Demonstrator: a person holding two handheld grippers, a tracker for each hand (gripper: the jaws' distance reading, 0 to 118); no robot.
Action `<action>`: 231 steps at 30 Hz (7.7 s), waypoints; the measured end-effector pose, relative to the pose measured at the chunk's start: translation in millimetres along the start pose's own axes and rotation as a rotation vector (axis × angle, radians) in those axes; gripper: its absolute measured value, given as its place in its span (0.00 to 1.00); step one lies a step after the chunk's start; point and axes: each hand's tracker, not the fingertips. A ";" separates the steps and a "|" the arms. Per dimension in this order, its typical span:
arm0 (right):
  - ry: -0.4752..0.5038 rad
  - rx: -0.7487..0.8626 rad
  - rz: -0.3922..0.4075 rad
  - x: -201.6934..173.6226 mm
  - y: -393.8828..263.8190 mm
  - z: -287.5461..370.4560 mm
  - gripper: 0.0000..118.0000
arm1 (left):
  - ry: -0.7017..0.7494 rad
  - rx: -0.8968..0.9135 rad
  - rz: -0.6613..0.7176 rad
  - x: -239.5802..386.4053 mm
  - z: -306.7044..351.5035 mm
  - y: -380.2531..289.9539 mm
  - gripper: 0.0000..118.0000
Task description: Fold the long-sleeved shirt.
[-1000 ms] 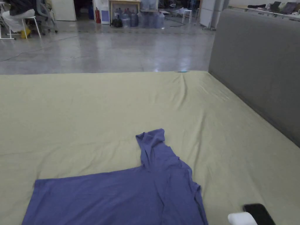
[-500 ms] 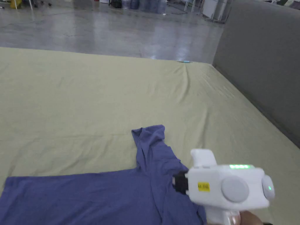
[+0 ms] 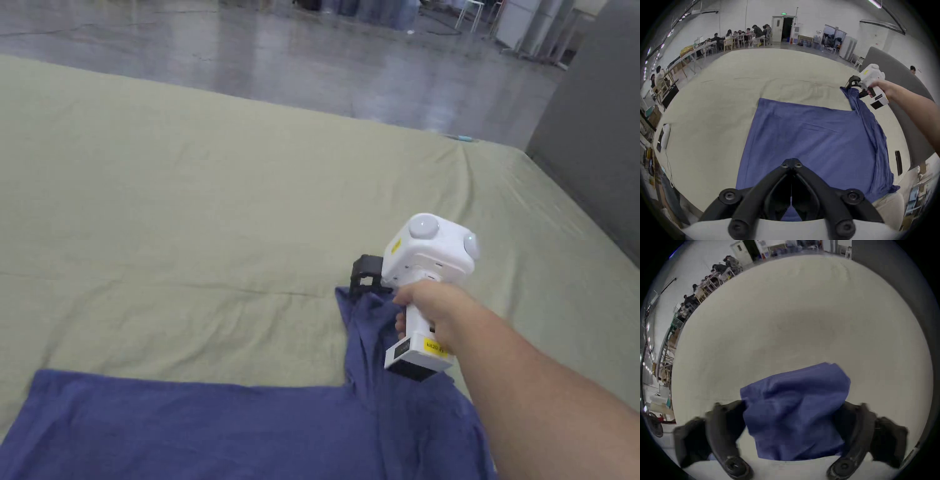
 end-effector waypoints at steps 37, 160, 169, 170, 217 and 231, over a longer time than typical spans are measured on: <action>0.006 0.297 0.181 65.9 -300.7 199.4 0.72 | -0.057 -0.004 -0.015 19.3 36.0 -9.7 0.00; 0.618 0.053 0.167 81.2 -486.6 245.4 0.00 | -0.668 -0.369 0.469 -155.5 -34.8 -63.0 0.99; 0.717 0.007 0.151 60.8 -483.9 238.4 0.00 | -0.995 -0.228 0.749 -177.5 -90.0 -75.1 0.36; 0.707 0.005 0.155 57.5 -483.4 237.5 0.00 | -1.023 -0.246 0.733 -172.0 -94.6 -74.2 0.18; 0.435 0.090 0.117 65.3 -482.0 263.2 0.00 | -0.535 -0.319 0.429 70.2 -7.7 1.0 0.00; 0.478 0.136 0.048 95.8 -488.4 264.6 0.00 | -0.827 -0.262 0.423 110.2 -12.5 -14.6 0.97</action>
